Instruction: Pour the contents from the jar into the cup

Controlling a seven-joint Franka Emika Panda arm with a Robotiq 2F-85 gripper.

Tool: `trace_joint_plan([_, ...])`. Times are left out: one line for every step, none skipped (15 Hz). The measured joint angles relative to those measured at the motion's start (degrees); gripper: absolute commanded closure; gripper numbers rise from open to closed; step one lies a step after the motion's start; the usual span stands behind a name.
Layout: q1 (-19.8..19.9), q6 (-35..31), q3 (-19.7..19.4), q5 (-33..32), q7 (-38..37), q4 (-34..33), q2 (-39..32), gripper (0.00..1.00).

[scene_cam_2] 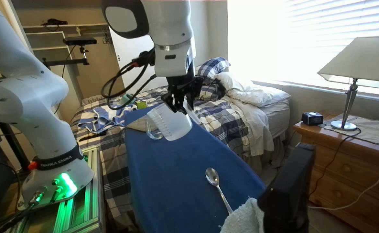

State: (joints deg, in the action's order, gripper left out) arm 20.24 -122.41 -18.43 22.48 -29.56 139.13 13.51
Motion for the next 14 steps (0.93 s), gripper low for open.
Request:
trace_joint_plan([0.01, 0.00, -0.40, 0.77, -0.14, -0.01, -0.69, 0.92])
trace_joint_plan([0.06, 0.00, -0.77, 1.43, -0.33, -0.01, -1.37, 0.91])
trace_joint_plan([0.13, 0.04, -1.14, 2.10, -0.57, -0.01, -2.02, 0.91])
trace_joint_plan([0.26, 0.08, -1.46, 2.56, -0.86, -0.02, -2.63, 0.92])
trace_joint_plan([0.42, 0.20, -1.82, 2.98, -1.23, -0.04, -3.22, 0.92])
trace_joint_plan([0.60, 0.30, -2.16, 3.44, -1.73, -0.09, -3.75, 0.92])
trace_joint_plan([0.78, 0.31, -2.50, 3.79, -2.20, -0.19, -4.27, 0.92])
trace_joint_plan([0.94, 0.33, -2.81, 4.22, -2.64, -0.34, -4.77, 0.92])
trace_joint_plan([1.12, 0.42, -3.06, 4.57, -2.99, -0.55, -5.25, 0.92])
trace_joint_plan([1.27, 0.53, -3.28, 4.74, -3.36, -0.74, -5.73, 0.91])
trace_joint_plan([1.36, 0.74, -3.45, 4.90, -3.76, -0.91, -6.16, 0.92])
trace_joint_plan([1.40, 1.02, -3.55, 5.04, -4.12, -1.08, -6.58, 0.91])
trace_joint_plan([1.40, 1.32, -3.58, 5.11, -4.52, -1.20, -6.96, 0.92])
trace_joint_plan([1.40, 1.61, -3.57, 5.13, -4.91, -1.30, -7.38, 0.92])
